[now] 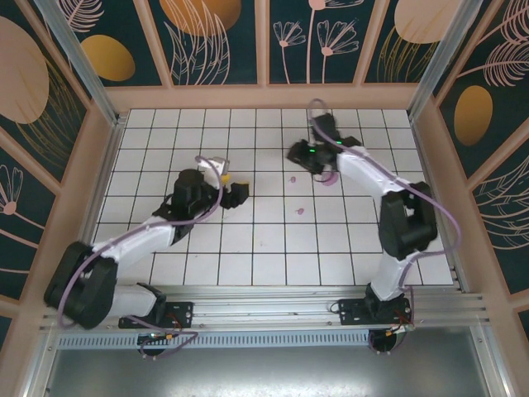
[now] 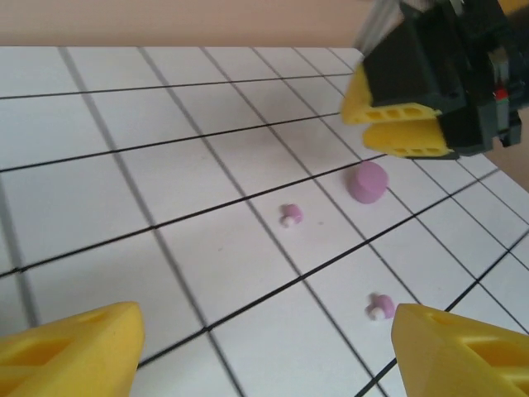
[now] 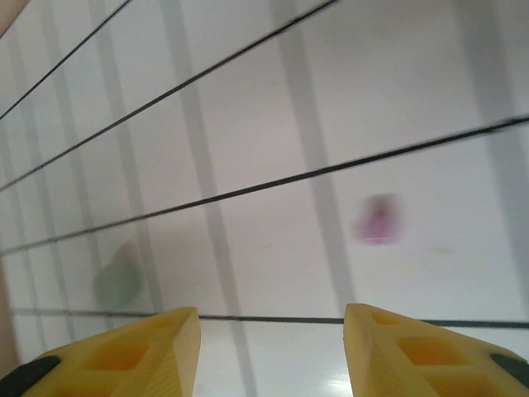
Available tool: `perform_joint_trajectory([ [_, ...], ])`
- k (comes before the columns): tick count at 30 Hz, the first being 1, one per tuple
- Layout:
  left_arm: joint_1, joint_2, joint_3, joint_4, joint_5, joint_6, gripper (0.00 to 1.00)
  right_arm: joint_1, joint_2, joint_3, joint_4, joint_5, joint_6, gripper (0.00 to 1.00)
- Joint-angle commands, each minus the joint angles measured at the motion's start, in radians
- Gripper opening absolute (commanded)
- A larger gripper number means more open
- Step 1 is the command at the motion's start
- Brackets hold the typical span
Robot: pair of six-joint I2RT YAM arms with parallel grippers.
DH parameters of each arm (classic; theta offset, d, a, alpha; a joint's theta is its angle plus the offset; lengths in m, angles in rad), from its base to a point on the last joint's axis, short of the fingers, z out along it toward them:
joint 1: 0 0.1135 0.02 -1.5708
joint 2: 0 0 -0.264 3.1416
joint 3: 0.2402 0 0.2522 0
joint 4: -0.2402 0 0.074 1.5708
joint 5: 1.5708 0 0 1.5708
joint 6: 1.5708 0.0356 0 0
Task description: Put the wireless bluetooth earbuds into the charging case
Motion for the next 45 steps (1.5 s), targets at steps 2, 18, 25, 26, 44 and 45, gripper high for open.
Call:
perform_joint_trajectory([
  [2, -0.051, 0.189, 0.186, -0.014, 0.1, 0.103, 0.77, -0.162, -0.081, -0.161, 0.08, -0.085, -0.084, 0.5],
  [18, -0.234, 0.833, 0.943, -0.276, 0.016, 0.195, 0.76, -0.367, 0.06, -0.112, 0.046, -0.123, -0.358, 0.55],
  [25, -0.233, 0.785, 0.86, -0.232, -0.04, 0.15, 0.75, -0.257, 0.173, 0.027, -0.043, -0.008, -0.594, 0.64],
  [26, -0.233, 0.771, 0.842, -0.233, -0.051, 0.155, 0.75, -0.244, 0.186, 0.044, -0.054, 0.004, -0.62, 0.65],
  [44, -0.233, 0.668, 0.672, -0.226, -0.096, 0.141, 0.76, -0.198, 0.328, 0.143, -0.179, 0.016, -0.794, 0.72],
  [45, -0.233, 0.666, 0.67, -0.224, -0.096, 0.141, 0.76, -0.193, 0.331, 0.143, -0.182, 0.018, -0.794, 0.72],
])
